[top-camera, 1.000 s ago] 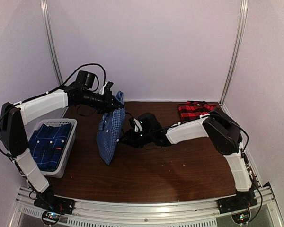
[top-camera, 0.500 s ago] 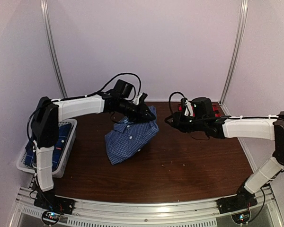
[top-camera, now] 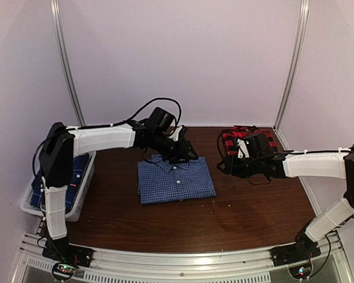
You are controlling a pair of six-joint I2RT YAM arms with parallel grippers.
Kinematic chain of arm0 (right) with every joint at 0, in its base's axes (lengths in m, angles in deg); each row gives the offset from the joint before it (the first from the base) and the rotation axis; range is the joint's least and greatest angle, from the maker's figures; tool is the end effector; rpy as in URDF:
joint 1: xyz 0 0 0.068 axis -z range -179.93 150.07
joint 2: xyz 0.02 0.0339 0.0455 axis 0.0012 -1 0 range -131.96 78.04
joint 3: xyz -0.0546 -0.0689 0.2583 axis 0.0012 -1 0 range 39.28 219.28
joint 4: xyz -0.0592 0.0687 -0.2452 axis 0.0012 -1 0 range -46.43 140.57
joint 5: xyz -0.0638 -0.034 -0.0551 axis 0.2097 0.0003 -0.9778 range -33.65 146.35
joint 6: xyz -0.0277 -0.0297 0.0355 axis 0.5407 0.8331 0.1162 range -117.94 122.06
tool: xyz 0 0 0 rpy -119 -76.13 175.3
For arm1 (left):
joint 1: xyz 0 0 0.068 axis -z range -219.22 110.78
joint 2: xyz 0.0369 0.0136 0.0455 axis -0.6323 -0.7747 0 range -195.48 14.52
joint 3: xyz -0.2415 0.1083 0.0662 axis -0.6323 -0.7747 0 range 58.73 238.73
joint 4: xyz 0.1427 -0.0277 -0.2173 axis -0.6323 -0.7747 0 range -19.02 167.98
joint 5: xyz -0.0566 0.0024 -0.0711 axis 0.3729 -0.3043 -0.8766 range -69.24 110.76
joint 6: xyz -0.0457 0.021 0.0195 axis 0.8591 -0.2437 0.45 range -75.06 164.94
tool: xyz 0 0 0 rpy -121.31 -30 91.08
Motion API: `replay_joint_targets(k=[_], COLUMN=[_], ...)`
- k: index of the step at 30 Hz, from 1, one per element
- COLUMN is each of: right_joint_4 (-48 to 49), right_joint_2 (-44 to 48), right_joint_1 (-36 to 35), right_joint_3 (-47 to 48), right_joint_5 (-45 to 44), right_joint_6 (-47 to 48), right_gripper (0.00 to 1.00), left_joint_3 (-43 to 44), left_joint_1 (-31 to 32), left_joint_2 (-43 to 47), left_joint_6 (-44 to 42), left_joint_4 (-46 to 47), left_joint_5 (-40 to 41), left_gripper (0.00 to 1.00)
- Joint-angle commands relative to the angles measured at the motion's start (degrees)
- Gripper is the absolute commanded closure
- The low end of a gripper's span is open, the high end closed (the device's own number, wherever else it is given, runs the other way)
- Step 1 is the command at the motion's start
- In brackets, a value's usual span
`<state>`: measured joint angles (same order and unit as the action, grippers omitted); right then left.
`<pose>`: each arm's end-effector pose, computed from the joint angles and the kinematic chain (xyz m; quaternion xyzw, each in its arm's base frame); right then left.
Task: Fold and stack the long sleeve shirts
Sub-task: Move the square-folded shirt to the center of the board.
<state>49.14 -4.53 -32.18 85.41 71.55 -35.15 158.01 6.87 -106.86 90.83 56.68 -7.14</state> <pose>0.2523 0.1700 0.2115 -0.0195 0.8921 0.3457 0.2902 0.3233 -0.3600 0.2298 0.0969 0.8912 -0.4299 0.1075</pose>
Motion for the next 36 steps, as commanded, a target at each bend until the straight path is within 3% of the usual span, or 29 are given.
replay_joint_targets(k=[1, 8, 12, 17, 29, 36], right_joint_4=[-1.76, -2.55, -2.83, -2.96, -1.69, -0.15], right_joint_2=[-5.58, -11.35, -13.64, -14.62, -15.40, -15.46], right_joint_1=[-2.95, -5.89, -7.12, -8.06, -9.04, -9.94], right_joint_3=[1.75, 4.03, 4.41, 3.91, 2.28, 1.27], right_joint_5=[0.37, 0.68, 0.49, -0.25, -0.49, 0.04], right_joint_6=[3.64, 6.02, 6.21, 6.01, 5.50, 4.81], right_gripper=[0.46, 0.51, 0.52, 0.54, 0.59, 0.66], left_joint_3=[-12.85, -34.42, -40.86, -47.09, -53.86, -54.42], left_joint_1=[-5.08, -12.65, -13.82, -14.18, -14.18, -12.71], left_joint_2=[12.59, 26.05, 29.58, 32.32, 27.37, 25.87], left_joint_6=[-2.49, -3.85, -4.74, -2.48, 2.30, 3.74], left_joint_4=[1.03, 5.31, 3.48, 4.81, 17.19, 19.28], left_joint_5=[7.44, 10.14, 15.62, 21.02, 15.11, 11.75], left_gripper=[0.49, 0.49, 0.49, 0.59, 0.70, 0.78])
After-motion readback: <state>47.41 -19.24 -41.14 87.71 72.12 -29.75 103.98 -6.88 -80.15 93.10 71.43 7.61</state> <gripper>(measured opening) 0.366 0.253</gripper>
